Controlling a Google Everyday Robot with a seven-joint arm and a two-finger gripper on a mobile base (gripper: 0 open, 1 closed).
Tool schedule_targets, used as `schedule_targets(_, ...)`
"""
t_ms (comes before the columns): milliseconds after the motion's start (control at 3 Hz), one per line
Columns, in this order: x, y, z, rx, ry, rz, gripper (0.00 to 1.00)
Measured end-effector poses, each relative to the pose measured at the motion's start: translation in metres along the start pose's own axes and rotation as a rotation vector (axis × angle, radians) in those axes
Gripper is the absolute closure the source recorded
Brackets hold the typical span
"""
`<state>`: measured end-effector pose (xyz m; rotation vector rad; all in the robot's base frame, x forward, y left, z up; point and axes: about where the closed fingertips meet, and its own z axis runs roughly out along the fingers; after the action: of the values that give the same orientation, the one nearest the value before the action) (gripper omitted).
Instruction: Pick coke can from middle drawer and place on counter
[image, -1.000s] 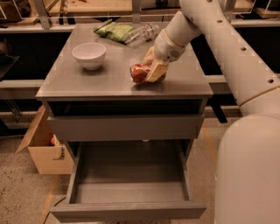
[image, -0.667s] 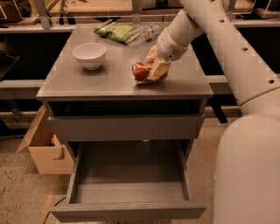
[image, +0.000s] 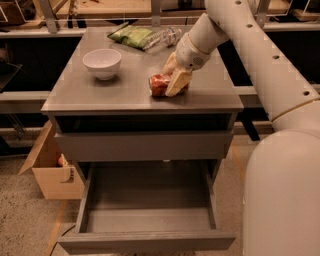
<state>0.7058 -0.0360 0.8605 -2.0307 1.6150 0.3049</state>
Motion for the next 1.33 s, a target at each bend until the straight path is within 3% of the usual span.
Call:
schedule_targets(333,-0.001,-0.002,0.004,0.005,-0.004,-0.001,0.00)
schedule_targets(667,-0.001,-0.002,0.004,0.005,-0.004,-0.001,0.00)
schedule_targets(1000,-0.001,0.001,-0.007,0.037,0.005,-0.001,0.00)
schedule_targets(1333,0.006,0.017,-0.038,0.105,0.047,0.053,0.00)
